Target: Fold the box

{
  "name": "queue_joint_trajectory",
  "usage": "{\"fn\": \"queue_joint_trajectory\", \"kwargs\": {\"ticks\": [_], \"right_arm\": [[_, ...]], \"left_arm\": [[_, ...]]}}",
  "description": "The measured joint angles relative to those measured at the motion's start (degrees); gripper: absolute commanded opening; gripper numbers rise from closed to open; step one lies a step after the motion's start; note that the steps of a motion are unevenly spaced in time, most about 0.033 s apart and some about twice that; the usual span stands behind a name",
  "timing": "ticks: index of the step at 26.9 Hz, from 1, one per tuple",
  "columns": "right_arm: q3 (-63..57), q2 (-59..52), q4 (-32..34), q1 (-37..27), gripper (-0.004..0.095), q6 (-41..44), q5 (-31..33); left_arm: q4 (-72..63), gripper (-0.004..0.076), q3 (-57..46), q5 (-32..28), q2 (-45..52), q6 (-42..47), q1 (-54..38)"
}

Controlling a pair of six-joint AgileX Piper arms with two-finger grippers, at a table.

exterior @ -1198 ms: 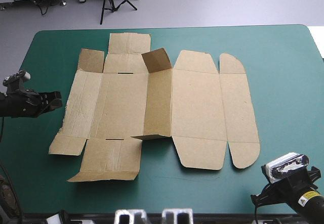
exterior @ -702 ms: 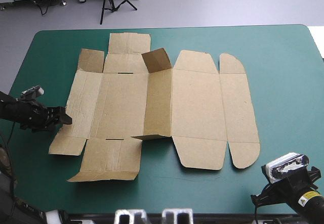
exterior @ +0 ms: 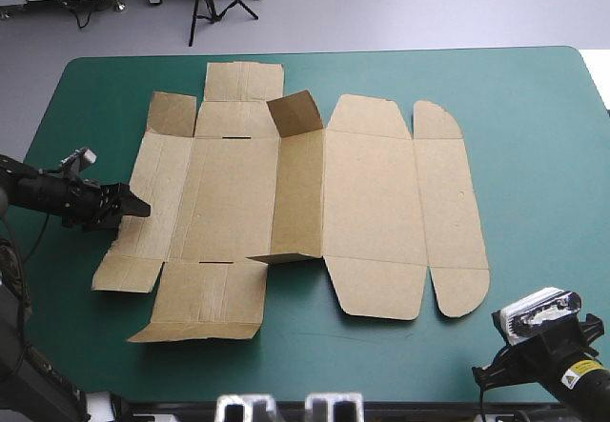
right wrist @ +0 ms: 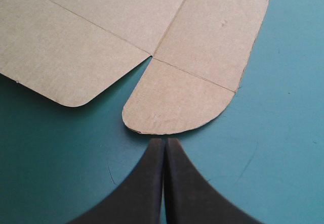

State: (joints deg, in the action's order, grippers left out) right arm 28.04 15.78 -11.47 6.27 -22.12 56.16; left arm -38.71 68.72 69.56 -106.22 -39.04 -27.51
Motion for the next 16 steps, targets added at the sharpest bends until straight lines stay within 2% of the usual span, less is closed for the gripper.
{"fn": "queue_joint_trajectory", "kwargs": {"ticks": [4,11,13,14,15,16], "right_arm": [[0.00,0.00,0.00,0.00,-0.0013,0.00,0.00],[0.00,0.00,0.00,0.00,-0.0013,0.00,0.00],[0.00,0.00,0.00,0.00,-0.0013,0.00,0.00],[0.00,0.00,0.00,0.00,-0.0013,0.00,0.00],[0.00,0.00,0.00,0.00,-0.0013,0.00,0.00],[0.00,0.00,0.00,0.00,-0.0013,0.00,0.00]], "left_arm": [[4.53,0.0440,0.71,-1.35,0.48,0.30,4.10],[4.38,0.0400,0.61,-0.72,0.50,1.44,12.40],[4.33,0.0298,0.59,-0.80,0.50,2.33,13.27],[4.33,0.0144,0.59,-0.93,0.45,2.94,13.46],[4.33,0.0053,0.54,-0.98,0.21,3.77,13.59],[4.25,0.0000,0.48,-0.98,-0.01,4.26,13.65]]}}
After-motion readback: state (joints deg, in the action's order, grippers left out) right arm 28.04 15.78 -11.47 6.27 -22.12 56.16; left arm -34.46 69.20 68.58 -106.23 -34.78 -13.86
